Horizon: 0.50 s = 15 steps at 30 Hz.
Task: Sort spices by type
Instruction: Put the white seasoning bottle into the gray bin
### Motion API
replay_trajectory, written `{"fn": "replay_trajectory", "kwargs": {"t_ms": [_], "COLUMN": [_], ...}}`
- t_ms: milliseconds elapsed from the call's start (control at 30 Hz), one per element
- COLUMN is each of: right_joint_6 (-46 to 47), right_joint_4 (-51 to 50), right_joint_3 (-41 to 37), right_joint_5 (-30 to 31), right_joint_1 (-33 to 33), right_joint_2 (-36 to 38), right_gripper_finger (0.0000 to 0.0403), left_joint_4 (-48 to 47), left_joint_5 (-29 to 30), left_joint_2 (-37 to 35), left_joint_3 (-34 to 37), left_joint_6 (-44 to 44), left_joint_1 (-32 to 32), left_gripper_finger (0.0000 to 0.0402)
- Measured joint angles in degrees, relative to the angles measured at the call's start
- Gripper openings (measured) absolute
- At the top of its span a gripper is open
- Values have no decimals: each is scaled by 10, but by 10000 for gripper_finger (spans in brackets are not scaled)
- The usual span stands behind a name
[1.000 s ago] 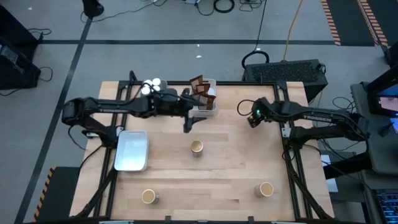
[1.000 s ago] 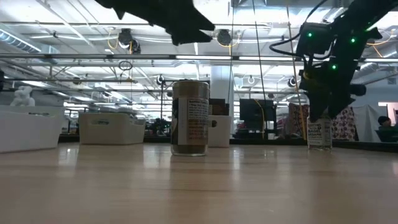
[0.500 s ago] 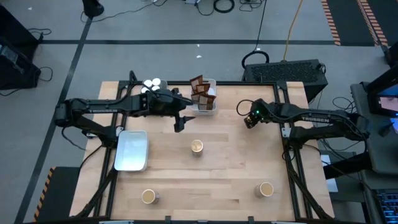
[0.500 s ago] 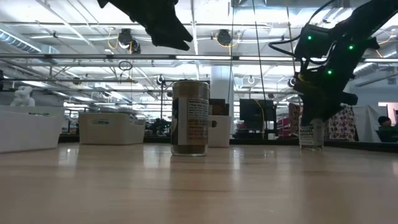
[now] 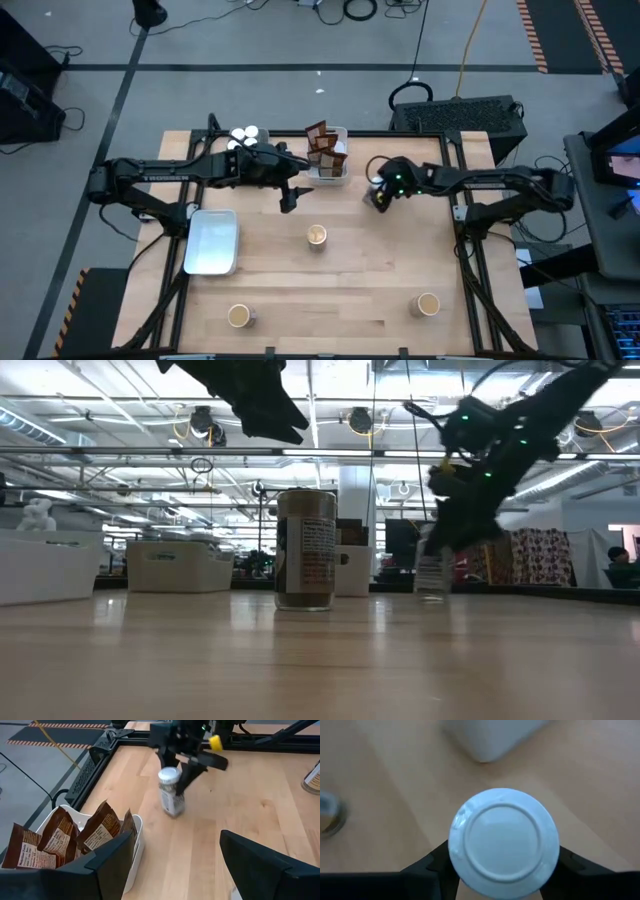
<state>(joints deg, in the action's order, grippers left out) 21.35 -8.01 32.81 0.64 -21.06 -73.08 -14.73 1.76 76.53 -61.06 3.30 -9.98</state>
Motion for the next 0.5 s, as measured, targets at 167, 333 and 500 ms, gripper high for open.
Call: {"fn": "replay_trajectory", "kwargs": {"t_ms": [167,333,500], "right_joint_6": [-75,-127,-189], "right_joint_4": [-1,-10,-69], "right_joint_3": [86,195,310], "right_joint_5": [-11,-11,-16], "right_joint_1": [32,56,70], "right_joint_2": [-79,-168,-259], "right_gripper_finger": [182,180,184], "left_joint_4": [-5,-32,-61], "left_joint_5": [0,0,0], "left_joint_2": [0,0,0], "left_joint_3": [0,0,0], "left_joint_6": [0,0,0], "left_joint_1": [-1,-1,0], "left_gripper_finger": [296,296,296]}}
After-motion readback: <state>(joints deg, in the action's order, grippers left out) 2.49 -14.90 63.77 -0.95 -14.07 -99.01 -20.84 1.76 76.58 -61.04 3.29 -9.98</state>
